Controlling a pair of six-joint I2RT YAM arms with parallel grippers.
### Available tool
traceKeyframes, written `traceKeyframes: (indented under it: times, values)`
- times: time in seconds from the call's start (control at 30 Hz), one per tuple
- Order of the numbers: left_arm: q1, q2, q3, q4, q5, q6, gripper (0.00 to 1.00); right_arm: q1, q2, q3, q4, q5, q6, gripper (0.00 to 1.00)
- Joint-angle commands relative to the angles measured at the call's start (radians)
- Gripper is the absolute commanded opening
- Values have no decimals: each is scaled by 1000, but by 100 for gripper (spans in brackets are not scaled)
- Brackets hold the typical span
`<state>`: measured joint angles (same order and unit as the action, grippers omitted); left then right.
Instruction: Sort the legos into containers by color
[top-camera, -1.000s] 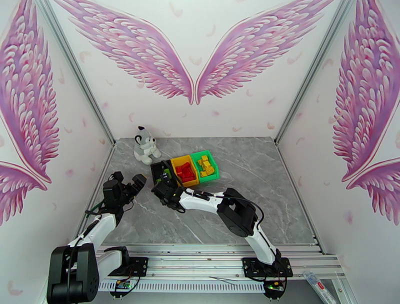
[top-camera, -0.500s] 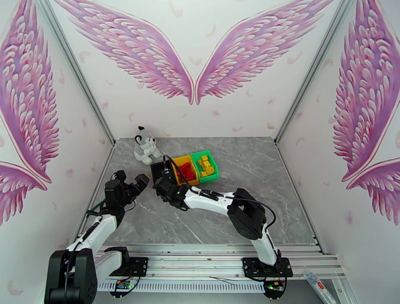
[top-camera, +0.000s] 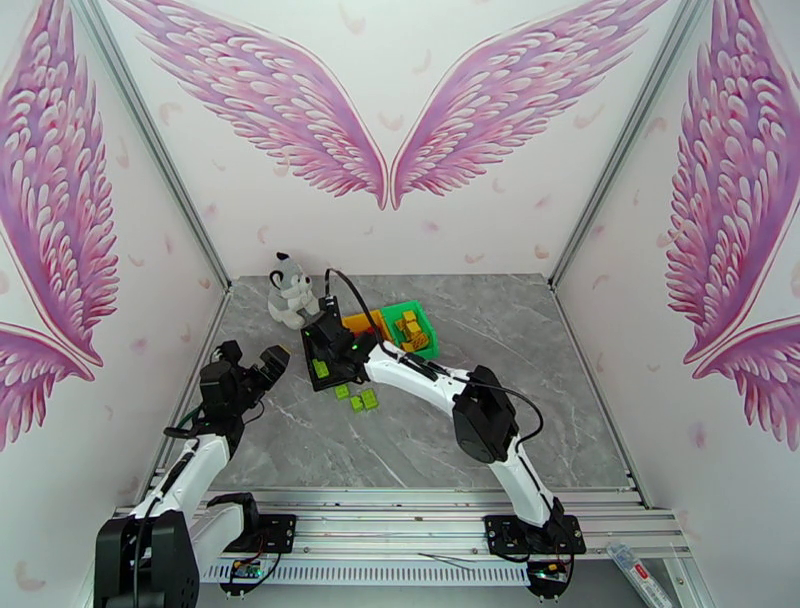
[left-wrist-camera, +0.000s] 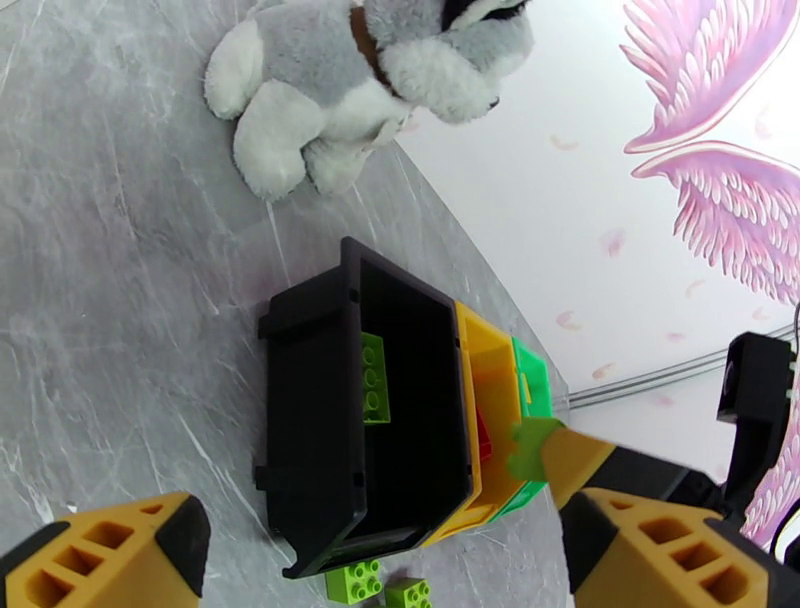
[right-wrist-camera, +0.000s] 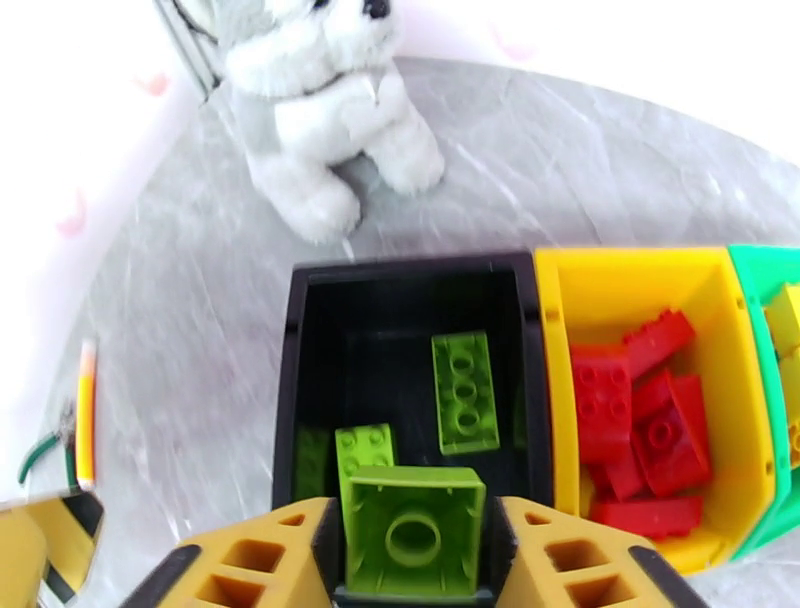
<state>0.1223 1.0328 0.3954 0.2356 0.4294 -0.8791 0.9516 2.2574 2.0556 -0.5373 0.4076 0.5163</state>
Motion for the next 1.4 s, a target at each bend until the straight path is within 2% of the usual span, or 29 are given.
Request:
traceKeyframes:
  times: [0.0,0.17,0.53,0.73,0.97,1.37]
  values:
    - [2,-9,-13,-7,18,-1,99,-2,28,54,-75,-16,-27,57]
    - [-23,-10,1,-15,20,18,99,0,-43,-35,-41,-19,-33,61]
    - [-201,-50,64,-126,-99,121,99,1,-372,-559,164,-10,-19,70]
    - [-301,-57,91,-171,-185,168,99,1,-465,-753,215,-4,8,71]
    - [-330,-45,102,-175,-202,177,99,1,-473,-914,273,-32,25,67]
    - [-332,-41,106,-183,-210,184,99,18,-332,-939,326,-77,37,68]
